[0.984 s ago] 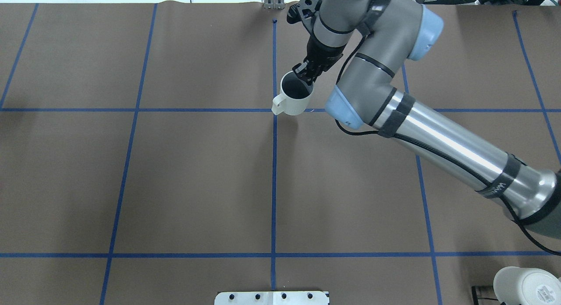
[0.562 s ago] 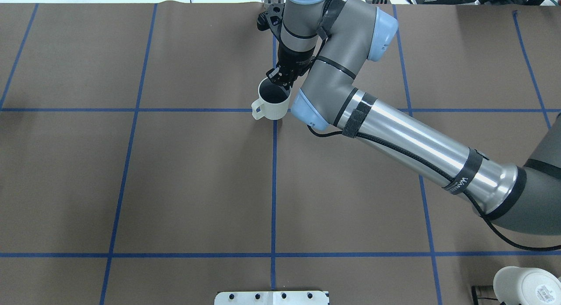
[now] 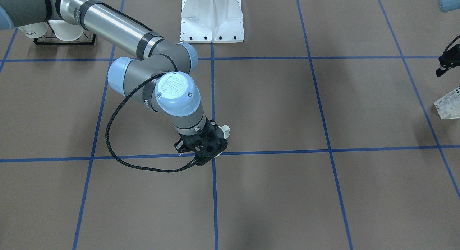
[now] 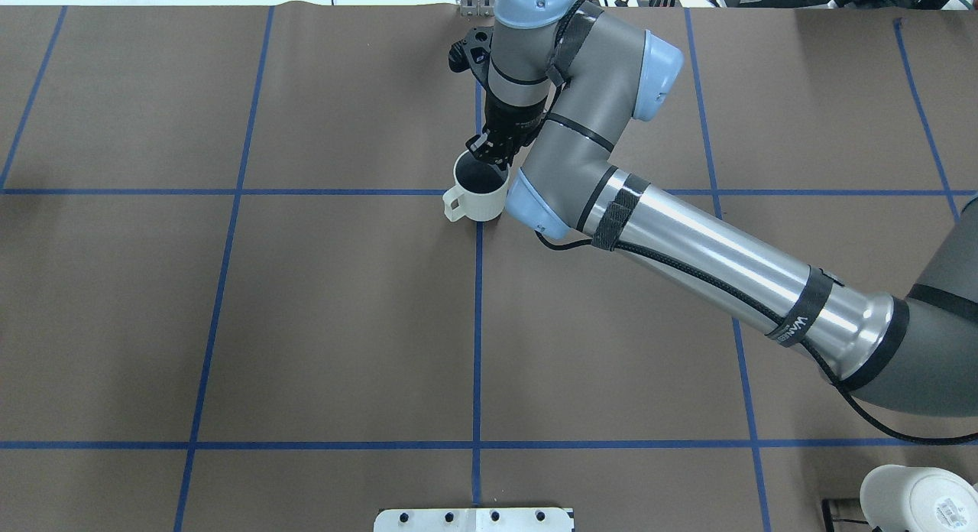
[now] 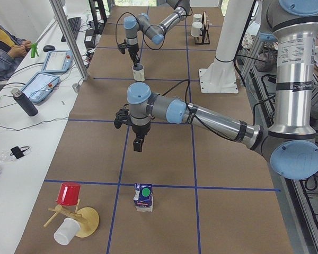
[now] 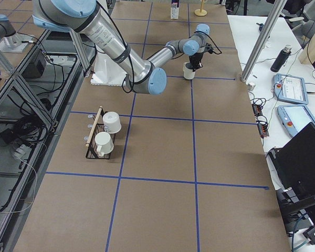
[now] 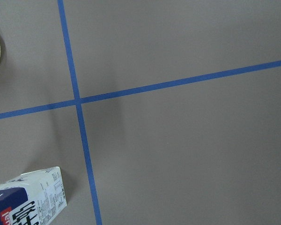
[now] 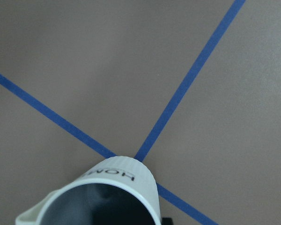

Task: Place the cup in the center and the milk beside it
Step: 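Lower the mug onto the center grid crossing and open the right gripper, then lift the right gripper away from the mug and withdraw it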

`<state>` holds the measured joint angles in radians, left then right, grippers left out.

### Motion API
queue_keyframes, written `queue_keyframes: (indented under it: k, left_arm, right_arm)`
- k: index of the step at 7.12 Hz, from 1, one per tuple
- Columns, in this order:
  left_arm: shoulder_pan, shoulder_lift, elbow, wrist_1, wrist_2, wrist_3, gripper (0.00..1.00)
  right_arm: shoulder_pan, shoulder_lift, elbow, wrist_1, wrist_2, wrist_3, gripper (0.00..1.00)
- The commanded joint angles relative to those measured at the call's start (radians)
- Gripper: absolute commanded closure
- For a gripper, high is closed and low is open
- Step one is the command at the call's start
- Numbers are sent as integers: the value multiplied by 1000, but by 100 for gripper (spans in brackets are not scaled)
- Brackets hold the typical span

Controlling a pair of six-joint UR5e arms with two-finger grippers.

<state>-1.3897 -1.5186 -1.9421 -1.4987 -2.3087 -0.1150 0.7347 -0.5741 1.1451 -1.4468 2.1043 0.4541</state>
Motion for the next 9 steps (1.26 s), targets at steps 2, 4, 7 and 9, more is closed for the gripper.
queue_keyframes:
  k: [2,4,7,9]
  left_arm:
    - [0,0,0,0,0,0,2]
    - [0,0,0,0,-2,2,2]
    - [-12,20,8,-3,-8,15,2]
    - [-130,20,58,14,-11,187,2]
  right_arm:
    - [-8,-3,-1,0,-7,3,76]
    - [-12,0,7,3,-9,6,0]
    - [87,-50,114,-6,40,2,0]
    - [214,-242,276,-7,165,-2,0]
